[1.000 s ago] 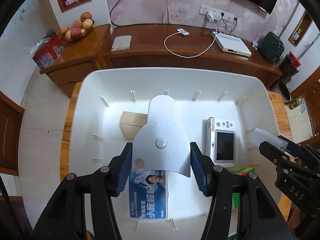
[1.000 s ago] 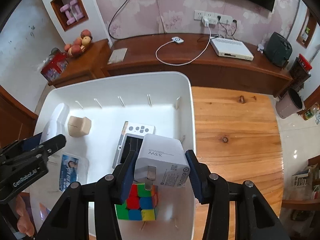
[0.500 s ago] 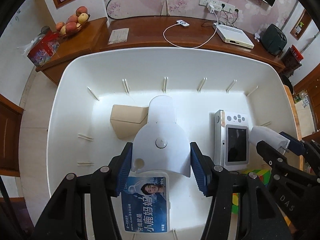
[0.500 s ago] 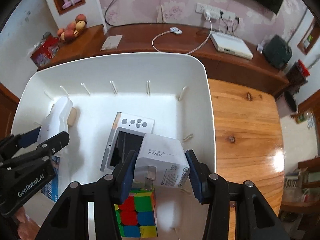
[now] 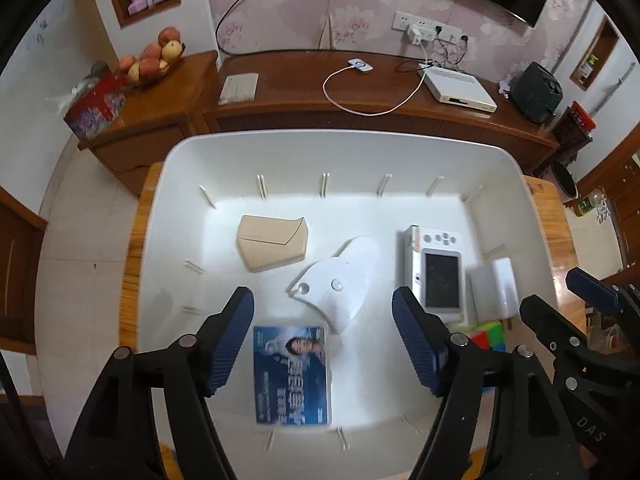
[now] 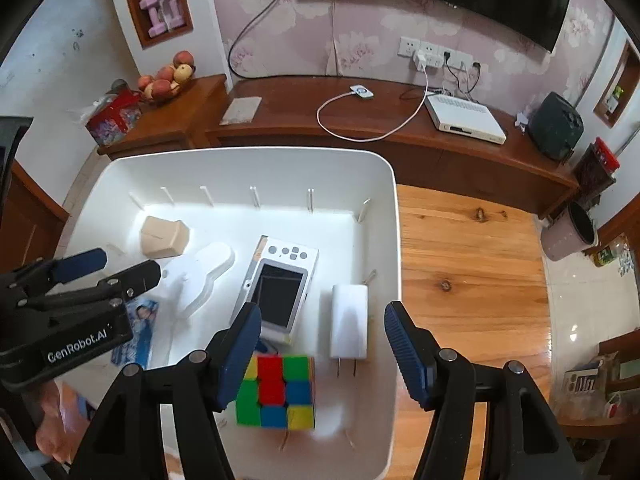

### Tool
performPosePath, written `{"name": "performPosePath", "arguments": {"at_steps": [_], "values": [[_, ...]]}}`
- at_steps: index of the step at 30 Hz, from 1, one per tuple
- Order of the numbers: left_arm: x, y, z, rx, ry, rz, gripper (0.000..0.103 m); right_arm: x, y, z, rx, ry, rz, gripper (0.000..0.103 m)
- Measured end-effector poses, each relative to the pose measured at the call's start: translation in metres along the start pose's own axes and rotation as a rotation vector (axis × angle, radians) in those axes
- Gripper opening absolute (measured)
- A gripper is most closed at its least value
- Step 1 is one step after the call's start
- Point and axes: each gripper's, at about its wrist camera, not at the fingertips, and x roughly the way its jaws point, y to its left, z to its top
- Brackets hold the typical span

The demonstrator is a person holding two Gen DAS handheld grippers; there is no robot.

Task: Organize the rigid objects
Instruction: 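Withdraw both tools from the bin toward the roller and tape dispenser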

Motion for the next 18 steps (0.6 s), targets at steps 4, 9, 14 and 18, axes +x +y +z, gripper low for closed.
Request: {"name": "performPosePath", "arguments": {"at_steps": [4, 9, 14, 18], "values": [[-0.024, -0.003, -0.007, 0.022, -0.030, 0.008, 0.081, -0.025, 0.001, -0.009, -0.011, -0.028, 0.012, 0.065], [-0.057, -0.004, -0.018, 0.044, -0.064, 0.033, 0.081, -0.058, 0.006, -0.020, -0.041, -0.068, 0.009, 0.065], [-0.093, -0.003, -0.033, 0.047, -0.097, 0.032, 0.081, -0.096, 0.008, -0.035, -0.074, -0.110, 0.019, 0.065], [-0.122, -0.001, -0.049, 0.062, -0.126, 0.029, 0.081, -0.130, 0.011, -0.049, -0.100, -0.153, 0.028, 0.067]]}}
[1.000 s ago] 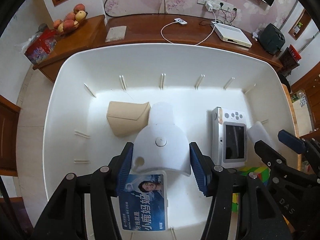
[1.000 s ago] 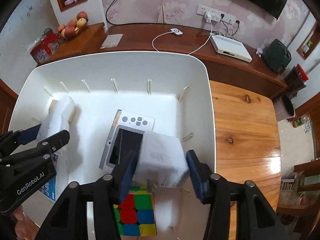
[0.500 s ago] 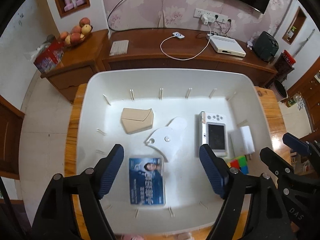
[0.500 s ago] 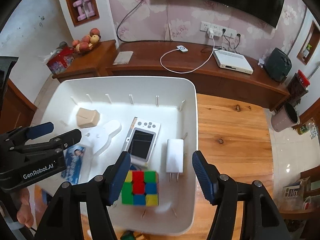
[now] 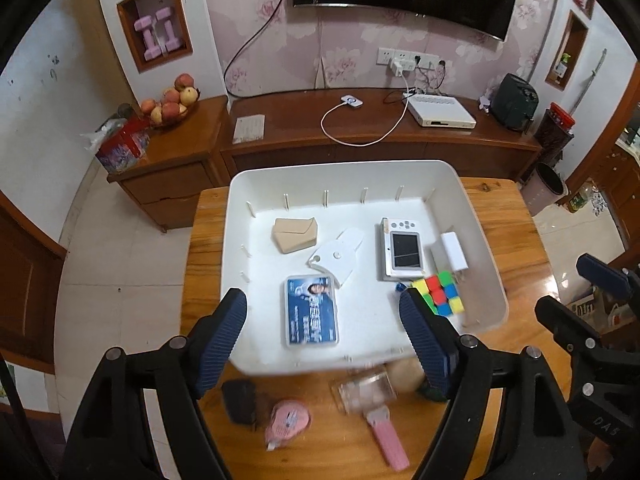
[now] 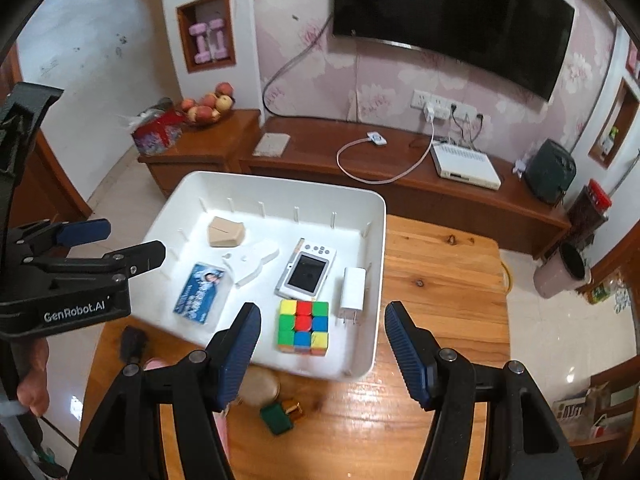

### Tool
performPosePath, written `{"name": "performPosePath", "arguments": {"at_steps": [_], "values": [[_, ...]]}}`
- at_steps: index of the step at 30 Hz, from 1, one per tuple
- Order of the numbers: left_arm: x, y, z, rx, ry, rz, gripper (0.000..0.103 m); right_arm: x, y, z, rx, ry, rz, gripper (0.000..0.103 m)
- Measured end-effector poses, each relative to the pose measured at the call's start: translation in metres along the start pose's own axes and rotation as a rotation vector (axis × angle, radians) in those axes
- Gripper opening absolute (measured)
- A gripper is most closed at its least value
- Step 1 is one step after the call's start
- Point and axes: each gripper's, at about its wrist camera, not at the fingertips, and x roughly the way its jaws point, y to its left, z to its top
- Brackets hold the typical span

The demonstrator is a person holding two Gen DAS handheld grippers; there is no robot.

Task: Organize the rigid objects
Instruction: 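Withdraw both tools from the bin toward the roller and tape dispenser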

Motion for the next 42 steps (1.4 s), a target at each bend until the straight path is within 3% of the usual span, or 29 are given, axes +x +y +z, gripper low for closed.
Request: {"name": "performPosePath", "arguments": {"at_steps": [10, 27, 35, 42], "values": [[-0.057, 0.001, -0.031, 0.008, -0.081, -0.013, 0.084, -0.070, 0.012, -0.029, -0.058, -0.092, 0.028, 0.071], [-0.095, 0.026, -0.082, 0.006, -0.139, -0.002, 0.084, -0.098, 0.031, -0.056, -0.069, -0.120, 0.070, 0.071], [-0.094, 0.043, -0.106, 0.001, -0.170, -0.005, 0.085, -0.103, 0.048, -0.071, -0.084, -0.115, 0.079, 0.071], [-0.061, 0.052, -0.138, 0.001, -0.195, 0.025, 0.085, -0.078, 0.070, -0.094, -0.115, -0.082, 0.085, 0.071]]}}
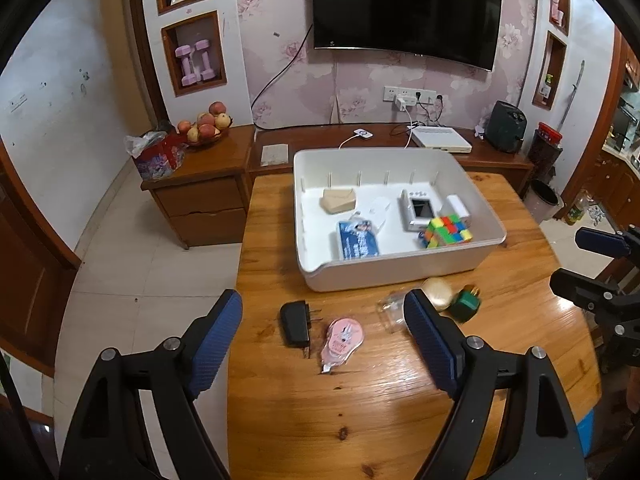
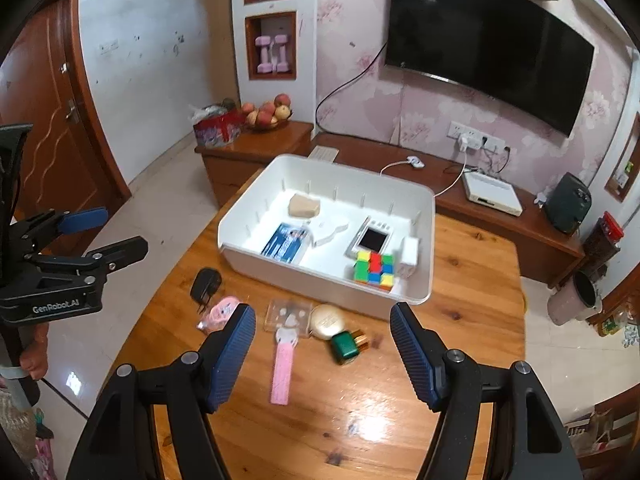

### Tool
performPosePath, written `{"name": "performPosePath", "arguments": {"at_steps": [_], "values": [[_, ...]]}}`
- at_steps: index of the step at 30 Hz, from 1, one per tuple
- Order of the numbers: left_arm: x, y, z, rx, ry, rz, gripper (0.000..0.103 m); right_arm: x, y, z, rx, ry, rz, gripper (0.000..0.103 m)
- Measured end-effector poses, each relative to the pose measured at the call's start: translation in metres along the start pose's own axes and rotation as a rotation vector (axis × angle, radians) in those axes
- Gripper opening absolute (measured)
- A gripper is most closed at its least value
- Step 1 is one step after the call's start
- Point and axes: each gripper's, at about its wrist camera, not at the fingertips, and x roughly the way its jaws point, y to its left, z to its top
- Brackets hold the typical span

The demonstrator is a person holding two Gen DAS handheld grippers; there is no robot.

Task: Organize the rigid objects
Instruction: 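Withdraw both tools from the bin toward the roller and tape dispenser, then grasp the pink hair roller with the right tool while the left tool grasps the pink tape dispenser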

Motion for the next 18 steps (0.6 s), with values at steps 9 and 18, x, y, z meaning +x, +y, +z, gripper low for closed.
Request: {"name": "performPosePath", "arguments": {"at_steps": [9, 18], "values": [[0.064, -0.006, -0.051, 0.060, 0.062, 0.017, 0.085, 0.063, 0.013, -0.035, 0.027, 0.094, 0.020, 0.071], [0.107, -0.007, -0.072, 0.098, 0.126, -0.019, 0.085, 0.119, 0.005, -0.060, 0.103, 0.192, 0.053, 0.068]]}}
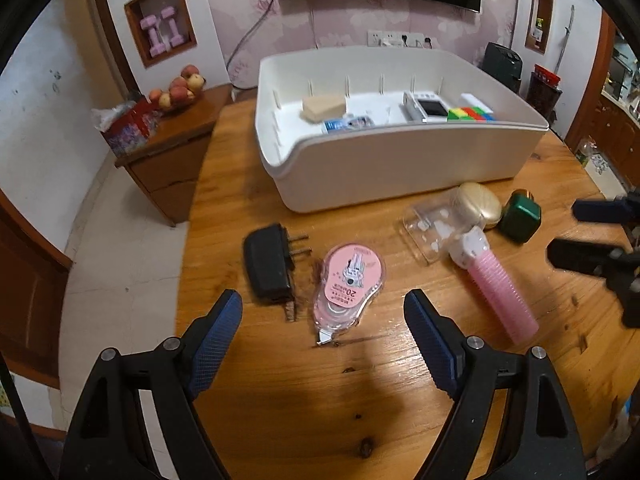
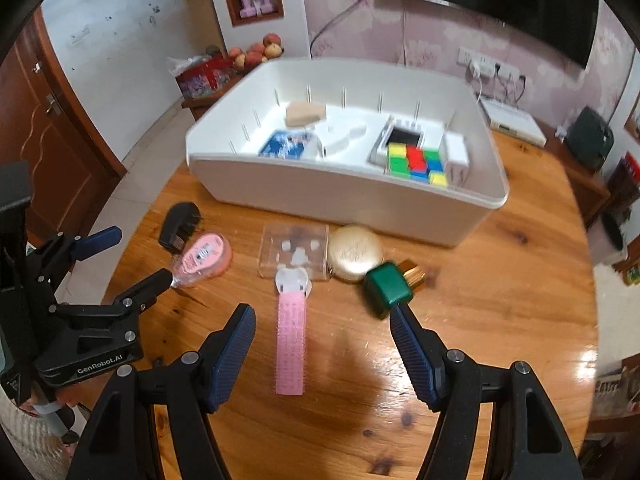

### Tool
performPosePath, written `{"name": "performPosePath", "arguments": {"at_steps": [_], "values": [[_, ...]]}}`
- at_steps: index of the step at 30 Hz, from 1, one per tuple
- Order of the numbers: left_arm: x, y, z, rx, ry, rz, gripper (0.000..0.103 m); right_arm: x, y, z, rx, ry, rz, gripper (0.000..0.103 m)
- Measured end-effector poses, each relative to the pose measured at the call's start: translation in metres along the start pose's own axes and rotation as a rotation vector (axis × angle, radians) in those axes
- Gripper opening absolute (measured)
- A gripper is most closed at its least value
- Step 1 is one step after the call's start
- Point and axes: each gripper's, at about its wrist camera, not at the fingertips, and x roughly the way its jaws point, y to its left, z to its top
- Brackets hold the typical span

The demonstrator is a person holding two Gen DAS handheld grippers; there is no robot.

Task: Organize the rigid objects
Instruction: 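Grasp the pink hair roller with the right tool while the left tool grasps the pink tape dispenser, then carry the roller and tape dispenser into the bin and open both tools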

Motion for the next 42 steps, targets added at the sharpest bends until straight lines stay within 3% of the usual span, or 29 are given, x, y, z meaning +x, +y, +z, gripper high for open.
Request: {"name": "performPosePath", "arguments": {"at_steps": [4, 17, 20, 22, 24, 28, 33, 38, 42], "values": [[0.014, 0.006, -0.001, -0.035, 0.035, -0.045, 0.085, 0.029, 0.003, -0.011, -0.007, 0.068, 0.016, 0.056], [0.037, 0.006, -0.003, -0.036, 0.076, -0.091, 0.085, 0.061, 0.009, -0.028, -0.011, 0.107, 0.068, 0.052], [0.042, 0.004, -0.002, -0.019, 0.082, -0.079, 0.084, 0.066, 0.010, -0.031, -0.013, 0.124, 0.083, 0.044], [0.046, 0.004, -0.001, -0.014, 0.090, -0.080, 0.081, 0.068, 0.013, -0.033, -0.021, 0.114, 0.082, 0.044], [0.051, 0.002, -0.001, -0.010, 0.108, -0.082, 0.069, 0.068, 0.016, -0.034, -0.031, 0.110, 0.078, 0.042], [0.054, -0.002, 0.000, 0.005, 0.104, -0.068, 0.067, 0.069, 0.019, -0.037, -0.060, 0.095, 0.040, 0.027], [0.054, -0.009, 0.002, 0.012, 0.087, -0.066, 0.066, 0.068, 0.018, -0.042, -0.067, 0.083, 0.027, 0.025], [0.049, -0.017, -0.001, 0.025, 0.057, -0.068, 0.047, 0.065, 0.018, -0.052, -0.066, 0.065, 0.010, 0.025], [0.047, -0.019, -0.003, -0.007, 0.046, -0.055, 0.044, 0.068, 0.021, -0.055, -0.070, 0.063, -0.005, 0.025]]}}
